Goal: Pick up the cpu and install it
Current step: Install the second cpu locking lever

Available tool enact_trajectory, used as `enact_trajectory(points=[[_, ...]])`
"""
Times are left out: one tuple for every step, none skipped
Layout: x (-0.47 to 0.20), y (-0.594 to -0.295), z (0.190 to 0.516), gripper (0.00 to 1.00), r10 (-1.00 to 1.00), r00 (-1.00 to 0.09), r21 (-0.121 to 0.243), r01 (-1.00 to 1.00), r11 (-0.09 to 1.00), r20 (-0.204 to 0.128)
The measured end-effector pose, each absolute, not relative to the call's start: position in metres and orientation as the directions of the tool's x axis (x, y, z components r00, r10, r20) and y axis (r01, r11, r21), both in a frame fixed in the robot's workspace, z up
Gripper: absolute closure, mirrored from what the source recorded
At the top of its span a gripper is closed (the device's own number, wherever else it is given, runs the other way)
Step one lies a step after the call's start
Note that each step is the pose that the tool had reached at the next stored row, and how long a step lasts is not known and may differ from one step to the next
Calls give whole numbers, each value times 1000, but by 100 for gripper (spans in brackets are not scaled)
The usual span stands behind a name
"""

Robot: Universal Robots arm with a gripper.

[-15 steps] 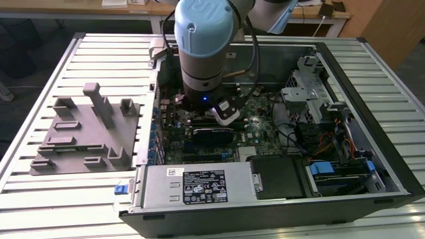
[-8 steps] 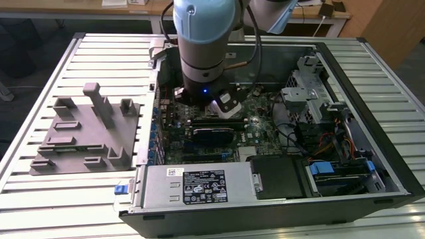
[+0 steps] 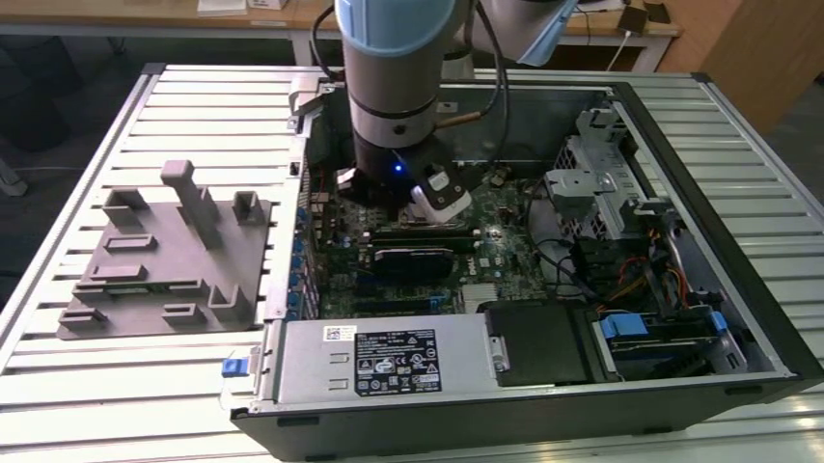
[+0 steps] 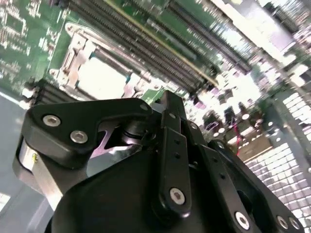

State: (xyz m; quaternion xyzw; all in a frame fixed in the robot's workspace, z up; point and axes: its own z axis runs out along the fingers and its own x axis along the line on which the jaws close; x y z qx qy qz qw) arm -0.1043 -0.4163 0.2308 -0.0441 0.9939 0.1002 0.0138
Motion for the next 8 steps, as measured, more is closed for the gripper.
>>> enact_trajectory(points=[[-103, -416, 231, 89, -85, -996, 190, -90, 978, -35], [-102, -416, 231, 89, -85, -996, 184, -90, 979, -35], [-100, -416, 231, 89, -84, -996, 180, -89, 980, -35], [-97, -416, 231, 89, -84, -996, 176, -88, 980, -34], [-94, -416, 231, 89, -83, -996, 172, -88, 981, -34], [-91, -416, 231, 89, -83, -996, 170, -88, 982, -33], [-87, -416, 231, 89, -83, -996, 167, -87, 982, -32], [-84, -416, 231, 89, -83, -996, 165, -87, 982, -32]])
